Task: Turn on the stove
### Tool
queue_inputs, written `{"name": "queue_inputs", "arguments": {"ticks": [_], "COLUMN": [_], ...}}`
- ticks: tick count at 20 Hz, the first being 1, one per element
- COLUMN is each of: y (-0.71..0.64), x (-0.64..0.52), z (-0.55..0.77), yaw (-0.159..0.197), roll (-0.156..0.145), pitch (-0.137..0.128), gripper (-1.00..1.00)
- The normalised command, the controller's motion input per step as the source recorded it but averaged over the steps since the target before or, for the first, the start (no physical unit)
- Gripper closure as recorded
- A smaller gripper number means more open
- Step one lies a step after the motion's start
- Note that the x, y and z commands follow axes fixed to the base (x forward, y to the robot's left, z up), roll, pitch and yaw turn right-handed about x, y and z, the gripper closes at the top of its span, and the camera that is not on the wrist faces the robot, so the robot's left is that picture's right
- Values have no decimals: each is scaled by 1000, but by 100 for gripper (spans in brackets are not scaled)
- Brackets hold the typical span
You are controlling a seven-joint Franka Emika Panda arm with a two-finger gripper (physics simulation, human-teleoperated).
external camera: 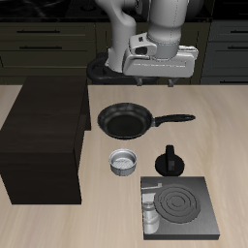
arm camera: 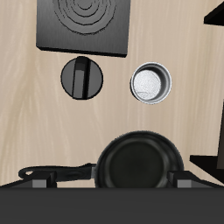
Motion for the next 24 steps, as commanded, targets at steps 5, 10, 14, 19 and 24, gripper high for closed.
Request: {"name": "queue_inputs", "arguments": {"ticks": [5, 10, 14, 19, 24], "y": [210, 148, 204, 89, 203], "x": [270, 271, 319, 248, 241], "z": [35, -16, 13, 29, -50], "yaw": [-24, -35, -20, -36, -30], "roll": [1, -7, -6, 1, 15], "pitch": [7, 23, -1, 16, 28], "gripper": [-100, -100, -100, -100, -100]}}
